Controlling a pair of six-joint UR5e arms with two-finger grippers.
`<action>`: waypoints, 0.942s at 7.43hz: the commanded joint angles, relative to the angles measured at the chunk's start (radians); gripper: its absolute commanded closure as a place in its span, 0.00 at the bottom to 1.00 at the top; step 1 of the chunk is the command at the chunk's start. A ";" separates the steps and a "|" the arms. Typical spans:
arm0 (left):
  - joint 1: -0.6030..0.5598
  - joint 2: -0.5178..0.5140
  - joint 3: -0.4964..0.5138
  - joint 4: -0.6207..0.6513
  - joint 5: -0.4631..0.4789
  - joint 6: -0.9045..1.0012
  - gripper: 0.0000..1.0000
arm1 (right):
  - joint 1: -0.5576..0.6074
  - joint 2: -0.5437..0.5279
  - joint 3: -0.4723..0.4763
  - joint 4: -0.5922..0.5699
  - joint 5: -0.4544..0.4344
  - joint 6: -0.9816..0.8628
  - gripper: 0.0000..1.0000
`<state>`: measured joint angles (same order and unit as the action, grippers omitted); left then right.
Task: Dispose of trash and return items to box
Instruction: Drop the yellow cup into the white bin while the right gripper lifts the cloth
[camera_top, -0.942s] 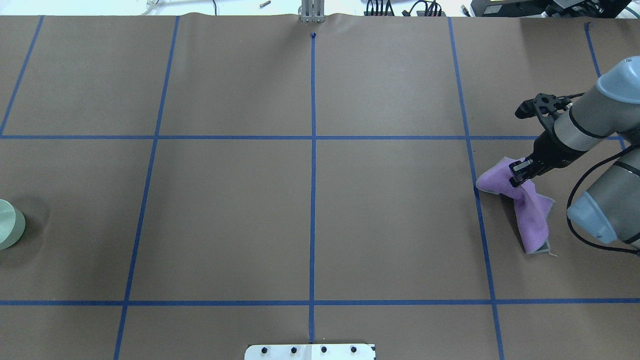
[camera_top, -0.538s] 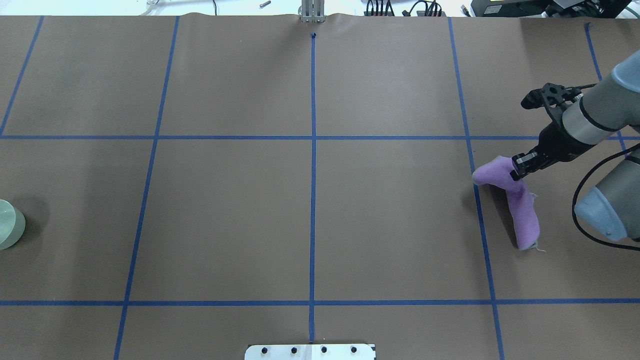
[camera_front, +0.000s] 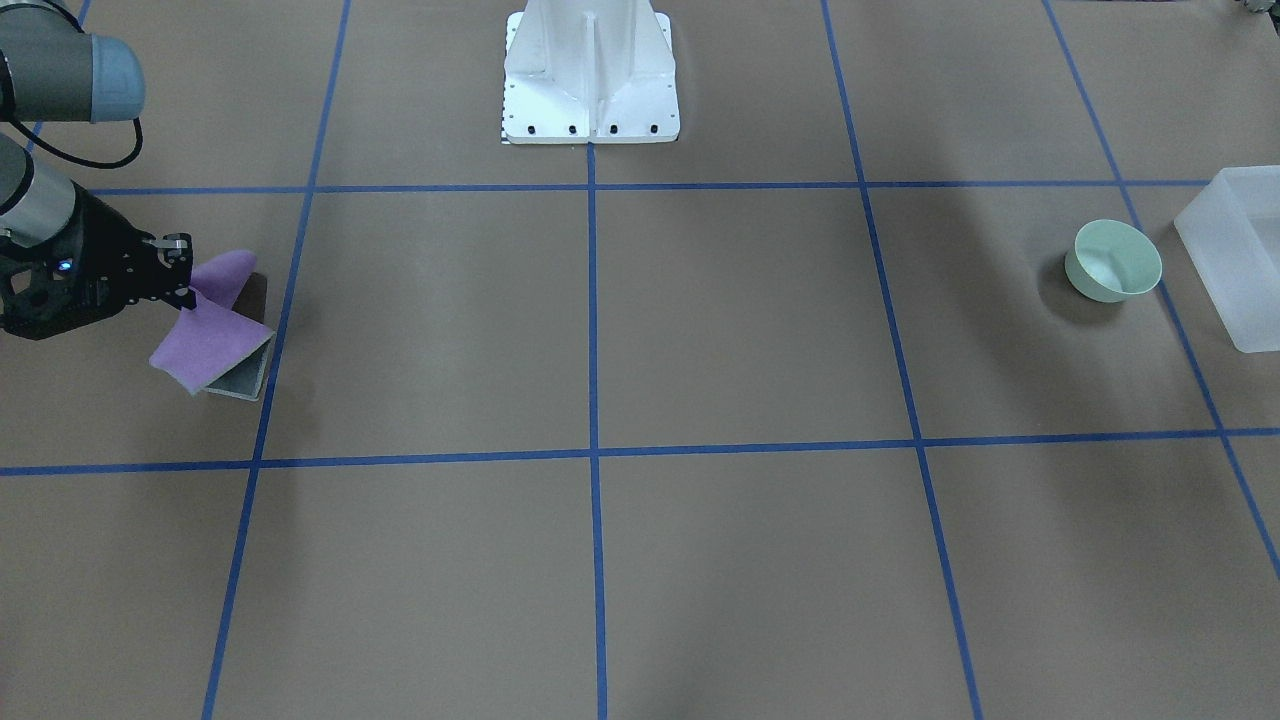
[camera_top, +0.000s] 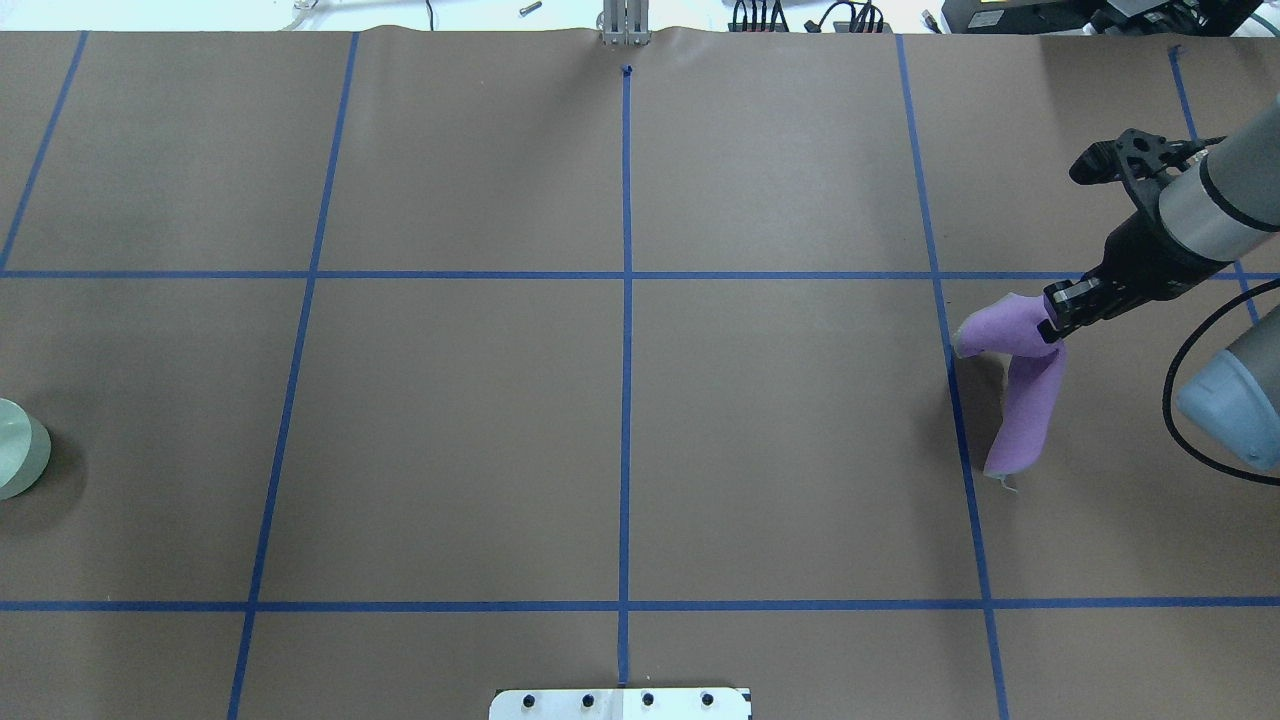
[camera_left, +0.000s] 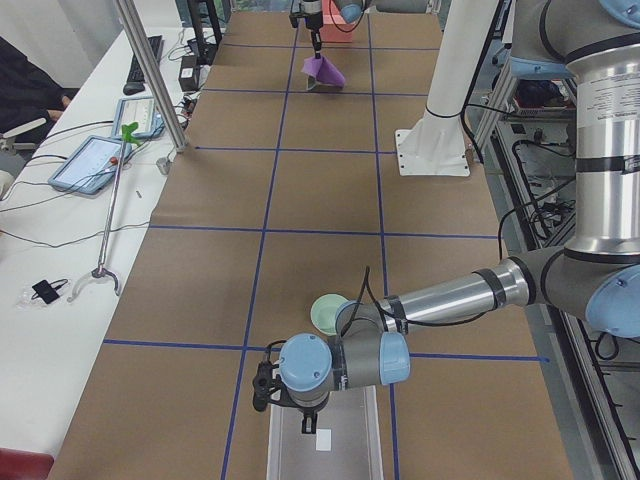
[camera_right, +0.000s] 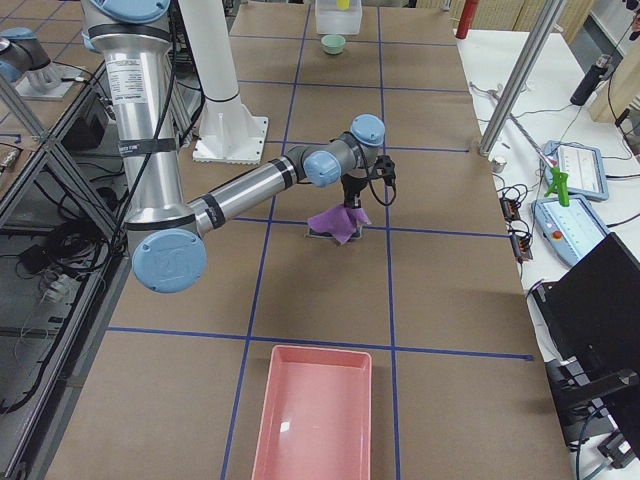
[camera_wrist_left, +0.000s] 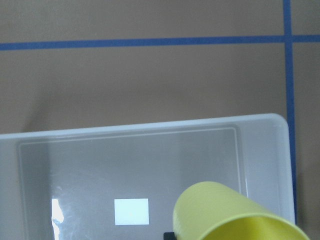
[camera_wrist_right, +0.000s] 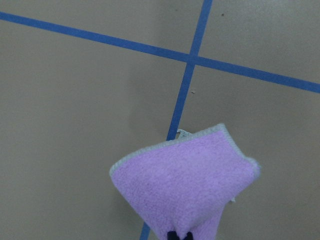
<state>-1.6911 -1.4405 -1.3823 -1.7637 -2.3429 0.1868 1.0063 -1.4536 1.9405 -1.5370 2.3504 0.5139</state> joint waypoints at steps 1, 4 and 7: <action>0.025 0.012 0.040 -0.042 -0.001 -0.004 1.00 | 0.014 0.001 0.015 -0.017 0.000 0.000 1.00; 0.122 0.023 0.040 -0.046 -0.019 0.000 0.92 | 0.034 -0.005 0.017 -0.017 -0.002 -0.003 1.00; 0.134 0.060 0.037 -0.235 -0.021 0.023 0.02 | 0.090 -0.028 0.047 -0.018 0.000 -0.003 1.00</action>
<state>-1.5582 -1.4048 -1.3437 -1.8803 -2.3629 0.1985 1.0701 -1.4668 1.9680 -1.5542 2.3496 0.5109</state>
